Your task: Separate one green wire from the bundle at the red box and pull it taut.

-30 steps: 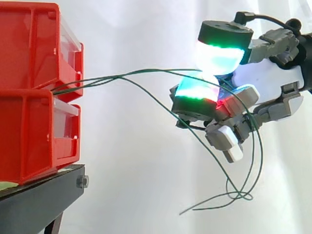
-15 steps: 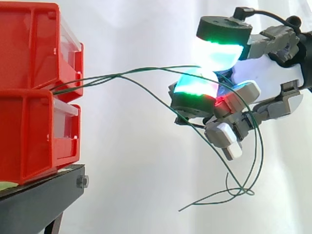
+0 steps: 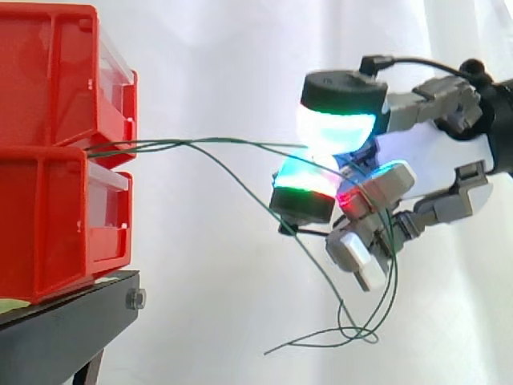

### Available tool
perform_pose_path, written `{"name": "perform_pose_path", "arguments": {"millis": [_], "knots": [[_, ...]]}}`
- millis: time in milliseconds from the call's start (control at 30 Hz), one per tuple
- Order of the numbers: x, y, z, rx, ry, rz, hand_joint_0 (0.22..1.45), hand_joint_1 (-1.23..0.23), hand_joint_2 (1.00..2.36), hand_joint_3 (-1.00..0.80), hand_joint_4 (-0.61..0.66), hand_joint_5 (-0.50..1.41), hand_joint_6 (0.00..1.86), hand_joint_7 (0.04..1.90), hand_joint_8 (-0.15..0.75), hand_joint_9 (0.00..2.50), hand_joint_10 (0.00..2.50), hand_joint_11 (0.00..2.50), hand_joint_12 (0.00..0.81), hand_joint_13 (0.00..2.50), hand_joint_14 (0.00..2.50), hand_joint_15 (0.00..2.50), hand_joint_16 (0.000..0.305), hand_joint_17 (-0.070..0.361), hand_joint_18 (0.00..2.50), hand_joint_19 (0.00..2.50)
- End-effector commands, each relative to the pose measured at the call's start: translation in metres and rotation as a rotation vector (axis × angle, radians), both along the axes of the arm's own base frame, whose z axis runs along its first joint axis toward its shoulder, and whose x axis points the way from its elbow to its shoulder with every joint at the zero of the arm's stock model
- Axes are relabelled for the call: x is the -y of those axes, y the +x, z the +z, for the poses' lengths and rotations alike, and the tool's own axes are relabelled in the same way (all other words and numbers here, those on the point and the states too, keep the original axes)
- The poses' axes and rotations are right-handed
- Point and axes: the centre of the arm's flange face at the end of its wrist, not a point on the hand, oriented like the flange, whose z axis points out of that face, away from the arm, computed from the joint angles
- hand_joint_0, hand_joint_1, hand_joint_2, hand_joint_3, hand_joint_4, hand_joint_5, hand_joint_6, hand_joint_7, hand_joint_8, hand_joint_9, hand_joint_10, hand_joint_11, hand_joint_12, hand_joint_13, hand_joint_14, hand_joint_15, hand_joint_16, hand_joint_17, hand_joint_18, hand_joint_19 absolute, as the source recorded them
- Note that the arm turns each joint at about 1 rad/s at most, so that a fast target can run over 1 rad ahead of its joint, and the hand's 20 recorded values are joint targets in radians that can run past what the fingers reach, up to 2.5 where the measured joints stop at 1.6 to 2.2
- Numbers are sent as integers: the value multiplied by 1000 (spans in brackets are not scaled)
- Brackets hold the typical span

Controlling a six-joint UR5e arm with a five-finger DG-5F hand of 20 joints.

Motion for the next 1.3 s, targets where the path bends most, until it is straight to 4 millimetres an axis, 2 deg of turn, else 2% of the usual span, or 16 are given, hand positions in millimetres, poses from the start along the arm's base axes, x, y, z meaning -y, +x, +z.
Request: {"name": "perform_pose_path", "arguments": {"millis": [0,100,167,267,367,433,567,600,733,800,933,1000,1267], "knots": [[-2,1,-11,19,28,-15,581,-750,1016,-85,50,-127,907,1162,339,1171,364,1433,403,936,18,738,58,130,895,475],[-3,3,-14,32,35,-15,582,-748,1016,-91,50,-128,909,1150,331,1161,384,1466,401,930,20,739,57,128,889,469],[-3,3,-15,36,38,-17,582,-744,1016,-93,46,-129,910,1152,331,1124,630,1436,402,929,18,755,57,128,880,471],[-4,3,-16,35,37,-13,582,-744,1016,-96,46,-129,911,1139,324,1111,676,1446,398,931,21,773,56,126,876,474],[-4,-2,-30,6,38,-12,582,-741,1017,-95,41,-130,912,1137,329,1083,770,1409,397,936,19,784,56,126,873,473],[-4,-2,-31,5,54,-13,583,-740,1017,-100,37,-131,912,1138,324,1048,827,1343,398,938,20,788,56,125,874,472],[-4,-1,-31,13,78,-18,582,-741,1017,-101,26,-132,912,1129,340,1075,0,1372,379,926,18,726,55,125,874,465],[-4,-1,-30,16,80,-18,583,-742,1016,-101,24,-132,912,1126,339,1040,5,1276,375,923,20,714,55,124,874,471],[-5,0,-36,25,76,-16,581,-742,1018,-96,31,-132,911,1128,343,1026,6,1220,374,921,20,717,55,124,875,472],[-4,-2,-51,38,91,-21,582,-743,1016,-97,28,-132,911,1132,342,1026,7,1221,376,921,20,724,55,124,879,471],[-4,-2,-57,57,99,-20,583,-742,1017,-105,26,-132,910,1132,337,1007,8,1206,380,912,20,695,55,124,877,472],[-4,-8,-72,28,101,-22,582,-741,1017,-99,26,-132,910,1132,341,999,9,1154,374,901,17,655,55,124,877,461],[-5,-9,-87,60,119,-23,582,-742,1017,-98,22,-132,909,1139,329,940,13,818,351,832,14,464,54,122,865,437]]}}
